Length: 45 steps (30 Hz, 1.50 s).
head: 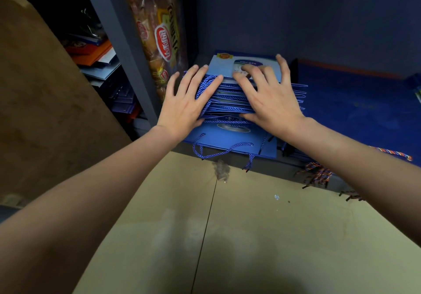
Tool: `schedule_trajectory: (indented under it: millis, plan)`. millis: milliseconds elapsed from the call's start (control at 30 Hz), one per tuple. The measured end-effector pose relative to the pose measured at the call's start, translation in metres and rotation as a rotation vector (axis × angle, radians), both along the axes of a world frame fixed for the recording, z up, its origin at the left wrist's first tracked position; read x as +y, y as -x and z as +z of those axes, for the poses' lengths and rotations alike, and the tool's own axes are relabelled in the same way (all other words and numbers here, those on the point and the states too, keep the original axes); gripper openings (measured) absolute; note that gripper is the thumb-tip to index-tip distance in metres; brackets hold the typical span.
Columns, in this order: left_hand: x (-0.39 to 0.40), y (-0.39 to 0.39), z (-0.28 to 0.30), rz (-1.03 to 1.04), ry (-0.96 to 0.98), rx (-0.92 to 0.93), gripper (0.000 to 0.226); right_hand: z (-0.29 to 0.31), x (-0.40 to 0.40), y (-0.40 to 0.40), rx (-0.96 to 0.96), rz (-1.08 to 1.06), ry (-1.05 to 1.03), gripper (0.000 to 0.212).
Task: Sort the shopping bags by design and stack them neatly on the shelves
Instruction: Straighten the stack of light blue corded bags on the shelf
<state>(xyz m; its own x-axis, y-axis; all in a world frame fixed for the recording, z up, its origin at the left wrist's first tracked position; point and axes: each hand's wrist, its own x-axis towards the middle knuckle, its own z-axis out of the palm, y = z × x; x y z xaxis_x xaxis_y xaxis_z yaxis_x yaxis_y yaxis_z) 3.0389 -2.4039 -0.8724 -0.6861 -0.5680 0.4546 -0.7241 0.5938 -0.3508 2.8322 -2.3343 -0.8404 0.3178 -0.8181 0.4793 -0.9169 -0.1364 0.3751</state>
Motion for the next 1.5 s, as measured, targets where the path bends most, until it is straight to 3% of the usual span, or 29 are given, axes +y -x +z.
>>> schedule_trajectory:
  millis: [200,633,900,1067,1300,1500]
  plan:
    - [0.014,-0.008,-0.011,-0.061,-0.066,0.013,0.114,-0.015,0.012,-0.003,0.030,0.003,-0.025,0.098]
    - [0.015,-0.008,-0.007,-0.028,-0.009,0.040,0.100,-0.009,0.014,-0.009,0.022,-0.045,-0.040,0.097]
    - [0.013,-0.012,-0.009,-0.078,-0.009,-0.026,0.102,-0.033,0.037,-0.001,0.022,-0.088,-0.134,0.128]
    - [0.012,-0.013,-0.007,-0.091,-0.013,-0.030,0.102,-0.036,0.052,0.014,0.033,-0.141,-0.168,0.135]
    - [0.014,-0.015,-0.009,-0.096,-0.007,0.070,0.093,-0.026,0.047,0.015,0.098,-0.119,-0.107,0.115]
    - [0.019,-0.016,-0.027,-0.062,-0.045,0.043,0.101,-0.045,0.049,0.003,0.098,-0.177,-0.152,0.118]
